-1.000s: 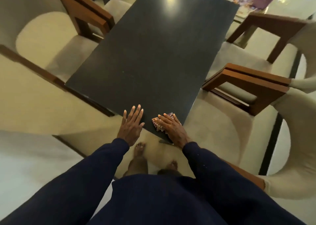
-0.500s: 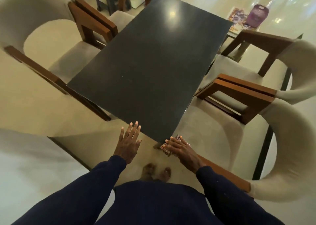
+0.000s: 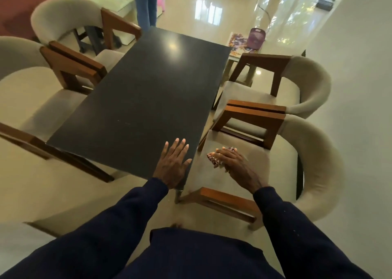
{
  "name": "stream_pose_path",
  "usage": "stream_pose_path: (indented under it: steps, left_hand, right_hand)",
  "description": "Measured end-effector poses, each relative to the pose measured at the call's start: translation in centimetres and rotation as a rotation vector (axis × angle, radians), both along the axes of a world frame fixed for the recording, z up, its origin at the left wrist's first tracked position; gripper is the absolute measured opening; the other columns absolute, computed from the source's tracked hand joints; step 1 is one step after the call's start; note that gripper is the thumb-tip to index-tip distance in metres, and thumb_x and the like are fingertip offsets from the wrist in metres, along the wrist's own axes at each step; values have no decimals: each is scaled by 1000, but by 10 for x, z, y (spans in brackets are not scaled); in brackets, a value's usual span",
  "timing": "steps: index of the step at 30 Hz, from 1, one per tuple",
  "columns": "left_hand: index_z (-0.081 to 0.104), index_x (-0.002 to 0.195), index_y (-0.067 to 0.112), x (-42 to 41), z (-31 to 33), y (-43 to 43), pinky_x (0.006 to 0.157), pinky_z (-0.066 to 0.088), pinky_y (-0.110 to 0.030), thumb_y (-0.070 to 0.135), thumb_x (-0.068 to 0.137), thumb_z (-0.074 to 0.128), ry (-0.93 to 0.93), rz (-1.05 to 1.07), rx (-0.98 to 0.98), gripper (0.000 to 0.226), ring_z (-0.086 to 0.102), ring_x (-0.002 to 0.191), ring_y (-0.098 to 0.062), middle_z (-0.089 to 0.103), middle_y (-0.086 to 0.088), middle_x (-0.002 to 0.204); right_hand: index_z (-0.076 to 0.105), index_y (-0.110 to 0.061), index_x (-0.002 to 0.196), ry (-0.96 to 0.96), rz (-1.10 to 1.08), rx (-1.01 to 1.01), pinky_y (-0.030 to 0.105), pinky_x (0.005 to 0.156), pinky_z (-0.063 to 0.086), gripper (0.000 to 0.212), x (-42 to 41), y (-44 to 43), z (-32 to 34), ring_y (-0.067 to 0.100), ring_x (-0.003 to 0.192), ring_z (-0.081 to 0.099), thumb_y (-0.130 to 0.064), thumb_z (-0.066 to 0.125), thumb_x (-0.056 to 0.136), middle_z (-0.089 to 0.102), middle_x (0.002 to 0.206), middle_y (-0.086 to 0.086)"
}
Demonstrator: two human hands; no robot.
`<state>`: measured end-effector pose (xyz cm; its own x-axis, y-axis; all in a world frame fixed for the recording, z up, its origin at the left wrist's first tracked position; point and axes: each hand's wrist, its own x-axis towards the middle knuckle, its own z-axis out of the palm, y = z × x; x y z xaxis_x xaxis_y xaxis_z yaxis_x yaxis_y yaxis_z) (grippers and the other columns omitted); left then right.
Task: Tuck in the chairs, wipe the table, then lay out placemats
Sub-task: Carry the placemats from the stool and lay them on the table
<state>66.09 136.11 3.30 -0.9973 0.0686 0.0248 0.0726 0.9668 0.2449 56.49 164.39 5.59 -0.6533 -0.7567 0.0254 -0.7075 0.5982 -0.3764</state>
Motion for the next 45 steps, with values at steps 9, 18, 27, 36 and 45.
stream_pose_path:
  steps: [9,18,27,36,45]
  left_hand:
    - [55,151,8,-28,25,128,128,23,-60,57,112,23,128,87,28,70,40,154,-36,50,-17,160]
    - [56,149,7,-25,43,284,128,24,-59,53,112,27,228,277,-10,66,42,152,-37,53,-18,156]
    - [55,151,8,-37,61,328,125,29,-63,53,110,33,250,369,-83,64,43,152,-37,53,-18,157]
    - [55,150,8,-76,68,348,125,29,-63,52,110,34,304,425,-64,64,43,151,-37,52,-18,158]
    - [52,154,10,-134,64,369,129,26,-57,50,112,32,288,638,-59,61,39,155,-31,50,-15,160]
  right_hand:
    - [52,-18,157,114,-3,-76,53,113,48,75,-35,93,41,38,143,51,2,79,90,55,155,16]
    - [51,-19,155,144,169,-80,49,109,51,71,-83,214,68,36,136,56,-7,81,92,58,150,15]
    - [48,-23,157,164,304,-66,55,113,50,76,-119,250,94,35,138,56,-15,84,90,57,151,12]
    - [47,-23,158,207,335,-41,52,117,44,80,-166,253,117,33,144,52,-28,88,90,56,154,10]
    - [46,-27,157,111,511,-85,54,114,49,79,-256,228,109,32,141,54,-34,87,90,56,152,9]
